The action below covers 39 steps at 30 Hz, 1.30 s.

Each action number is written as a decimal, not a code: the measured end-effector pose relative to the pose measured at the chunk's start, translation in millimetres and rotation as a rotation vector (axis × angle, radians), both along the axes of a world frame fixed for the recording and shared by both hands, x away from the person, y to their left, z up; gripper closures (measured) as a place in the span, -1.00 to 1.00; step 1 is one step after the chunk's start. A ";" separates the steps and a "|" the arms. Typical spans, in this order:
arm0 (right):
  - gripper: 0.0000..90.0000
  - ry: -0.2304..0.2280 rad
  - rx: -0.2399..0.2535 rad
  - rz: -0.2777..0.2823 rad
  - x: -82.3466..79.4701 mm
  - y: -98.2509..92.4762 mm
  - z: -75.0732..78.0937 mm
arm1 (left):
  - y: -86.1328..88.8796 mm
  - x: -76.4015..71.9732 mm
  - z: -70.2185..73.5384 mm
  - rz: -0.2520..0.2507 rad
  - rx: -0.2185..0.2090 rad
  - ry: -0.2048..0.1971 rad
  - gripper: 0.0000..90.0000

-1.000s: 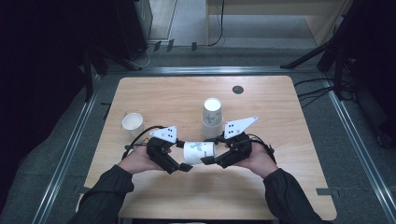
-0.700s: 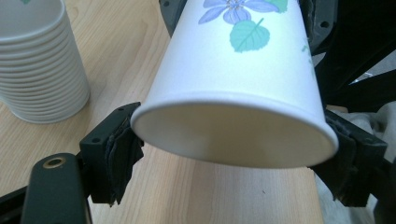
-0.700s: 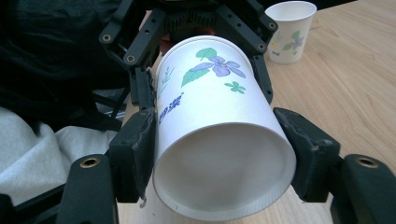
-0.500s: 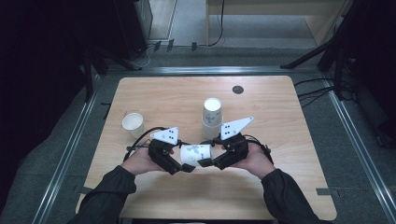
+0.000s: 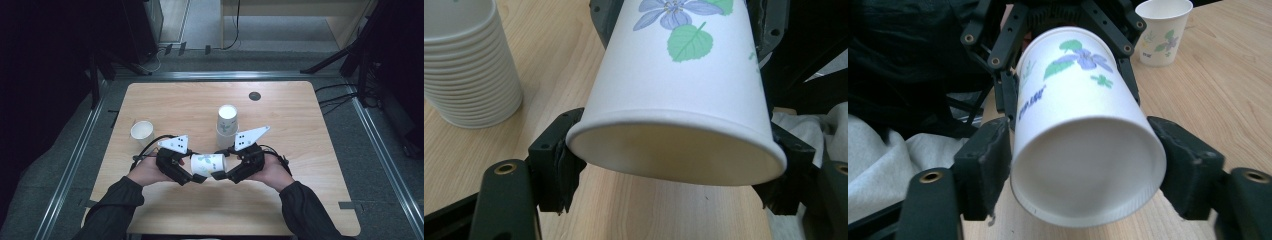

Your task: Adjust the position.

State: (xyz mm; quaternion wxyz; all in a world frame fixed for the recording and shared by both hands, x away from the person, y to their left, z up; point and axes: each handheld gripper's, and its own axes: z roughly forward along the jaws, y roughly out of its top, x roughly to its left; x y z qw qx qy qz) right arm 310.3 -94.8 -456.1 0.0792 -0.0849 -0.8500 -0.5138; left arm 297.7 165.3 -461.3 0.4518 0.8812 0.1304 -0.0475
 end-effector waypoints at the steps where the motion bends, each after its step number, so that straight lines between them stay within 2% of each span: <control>1: -0.45 0.000 -0.004 -0.005 0.0 0.0 0.0 | 1.6 0.8 1.5 0.000 0.006 -0.002 -0.44; 7: -0.49 -0.016 -0.025 -0.035 3.0 -3.4 -1.0 | 13.1 4.6 13.7 0.021 0.011 0.003 -0.44; 10: -0.48 -0.015 -0.045 -0.046 4.4 -4.9 -2.9 | 15.9 7.5 18.6 0.021 0.047 0.024 -0.44; 14: -0.48 -0.012 -0.060 -0.065 5.6 -6.4 -5.2 | 15.5 11.0 25.2 0.036 0.117 0.003 -0.44; 19: -0.48 -0.018 -0.067 -0.076 3.4 -7.5 -5.8 | 12.1 14.1 33.8 0.015 0.141 -0.002 -0.44; 20: -0.48 -0.019 -0.070 -0.077 3.3 -7.8 -6.1 | 10.1 15.9 35.0 0.001 0.158 0.005 -0.44; 22: -0.48 -0.018 -0.071 -0.080 3.0 -8.1 -6.7 | 6.1 17.3 36.3 -0.013 0.190 -0.006 -0.44; 23: -0.48 -0.019 -0.071 -0.081 2.8 -8.1 -6.9 | 3.1 18.7 36.6 -0.018 0.205 0.007 -0.44; 24: -0.48 -0.018 -0.073 -0.080 2.6 -8.1 -7.2 | 1.1 20.1 37.2 -0.028 0.221 -0.002 -0.44; 29: -0.48 -0.023 -0.078 -0.083 3.1 -8.2 -8.3 | -8.2 23.4 38.5 -0.045 0.278 0.003 -0.44; 34: -0.48 -0.013 -0.065 -0.083 4.1 -8.2 -9.9 | -11.5 22.4 37.4 -0.039 0.335 0.008 -0.44; 39: -0.48 -0.027 -0.087 -0.088 0.8 -6.5 -11.8 | -16.7 21.6 36.0 -0.056 0.403 -0.005 -0.44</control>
